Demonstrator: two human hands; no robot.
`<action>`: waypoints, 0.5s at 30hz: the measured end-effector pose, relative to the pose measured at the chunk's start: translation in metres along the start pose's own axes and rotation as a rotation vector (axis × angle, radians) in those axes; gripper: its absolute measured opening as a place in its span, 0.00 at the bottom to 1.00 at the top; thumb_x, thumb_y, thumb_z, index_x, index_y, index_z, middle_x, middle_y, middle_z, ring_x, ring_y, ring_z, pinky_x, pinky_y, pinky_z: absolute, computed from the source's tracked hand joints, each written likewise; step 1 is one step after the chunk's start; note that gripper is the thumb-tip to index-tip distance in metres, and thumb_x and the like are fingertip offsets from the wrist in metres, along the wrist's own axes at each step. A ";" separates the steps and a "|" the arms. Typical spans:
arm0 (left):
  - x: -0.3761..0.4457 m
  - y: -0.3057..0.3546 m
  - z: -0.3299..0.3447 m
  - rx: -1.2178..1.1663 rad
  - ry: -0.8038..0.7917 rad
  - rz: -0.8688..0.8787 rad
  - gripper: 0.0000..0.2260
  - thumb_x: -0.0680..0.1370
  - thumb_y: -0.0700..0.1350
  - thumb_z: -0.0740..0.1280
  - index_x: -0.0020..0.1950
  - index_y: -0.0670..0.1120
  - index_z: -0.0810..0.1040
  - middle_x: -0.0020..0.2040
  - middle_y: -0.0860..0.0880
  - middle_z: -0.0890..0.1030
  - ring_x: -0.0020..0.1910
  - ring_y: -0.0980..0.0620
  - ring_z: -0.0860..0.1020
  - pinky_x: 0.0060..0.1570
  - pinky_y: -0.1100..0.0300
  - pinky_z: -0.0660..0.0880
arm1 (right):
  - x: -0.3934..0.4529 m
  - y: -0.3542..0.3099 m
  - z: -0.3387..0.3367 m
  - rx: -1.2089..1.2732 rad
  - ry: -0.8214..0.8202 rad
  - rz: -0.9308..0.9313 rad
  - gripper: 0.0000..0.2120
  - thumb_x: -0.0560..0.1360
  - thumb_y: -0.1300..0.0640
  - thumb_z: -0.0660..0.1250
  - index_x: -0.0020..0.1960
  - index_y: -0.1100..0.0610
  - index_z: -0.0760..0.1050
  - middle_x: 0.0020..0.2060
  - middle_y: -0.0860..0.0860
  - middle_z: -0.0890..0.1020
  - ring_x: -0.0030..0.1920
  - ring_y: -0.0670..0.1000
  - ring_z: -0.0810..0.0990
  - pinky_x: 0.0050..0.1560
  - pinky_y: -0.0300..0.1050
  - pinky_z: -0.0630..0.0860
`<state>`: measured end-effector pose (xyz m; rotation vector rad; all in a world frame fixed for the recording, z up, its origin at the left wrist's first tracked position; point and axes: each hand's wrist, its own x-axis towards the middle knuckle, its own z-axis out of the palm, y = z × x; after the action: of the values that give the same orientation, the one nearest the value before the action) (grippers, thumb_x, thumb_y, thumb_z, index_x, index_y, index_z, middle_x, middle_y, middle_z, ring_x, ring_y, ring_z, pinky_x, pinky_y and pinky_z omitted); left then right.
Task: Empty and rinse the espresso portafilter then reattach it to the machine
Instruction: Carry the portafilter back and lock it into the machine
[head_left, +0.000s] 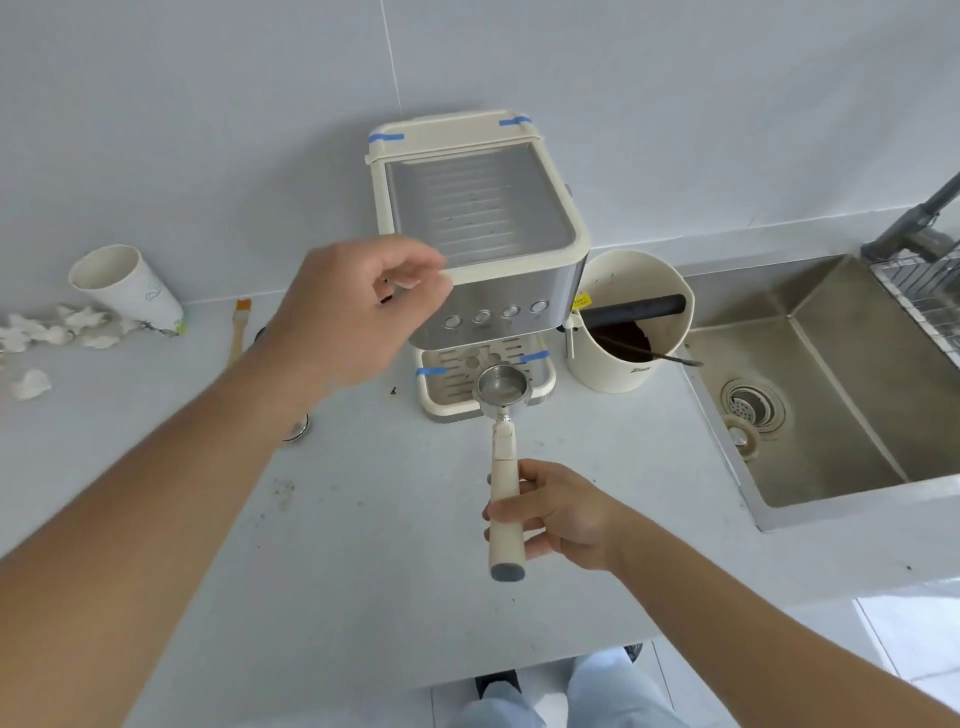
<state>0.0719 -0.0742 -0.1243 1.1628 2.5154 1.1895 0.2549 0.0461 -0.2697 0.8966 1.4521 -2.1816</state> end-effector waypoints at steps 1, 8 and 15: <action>0.009 0.002 0.000 0.023 0.009 0.037 0.08 0.77 0.49 0.69 0.54 0.51 0.83 0.46 0.62 0.82 0.43 0.74 0.76 0.47 0.80 0.68 | 0.005 -0.002 0.000 0.001 0.001 -0.001 0.15 0.72 0.68 0.72 0.56 0.60 0.75 0.48 0.58 0.80 0.45 0.58 0.84 0.49 0.57 0.82; 0.065 -0.013 0.023 0.198 -0.169 0.229 0.14 0.78 0.51 0.66 0.60 0.46 0.80 0.57 0.50 0.82 0.56 0.53 0.78 0.59 0.56 0.72 | 0.033 -0.012 -0.002 0.044 0.018 -0.016 0.14 0.72 0.68 0.72 0.56 0.59 0.75 0.48 0.57 0.81 0.48 0.60 0.84 0.49 0.57 0.82; 0.106 -0.021 0.032 0.352 -0.350 0.269 0.29 0.74 0.63 0.62 0.73 0.56 0.69 0.77 0.53 0.65 0.77 0.56 0.60 0.75 0.53 0.55 | 0.045 -0.019 -0.007 0.099 0.004 -0.029 0.18 0.72 0.67 0.73 0.59 0.58 0.74 0.48 0.58 0.82 0.47 0.59 0.84 0.50 0.58 0.82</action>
<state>-0.0014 0.0102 -0.1399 1.6666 2.4035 0.5233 0.2130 0.0620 -0.2896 0.9187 1.3771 -2.2915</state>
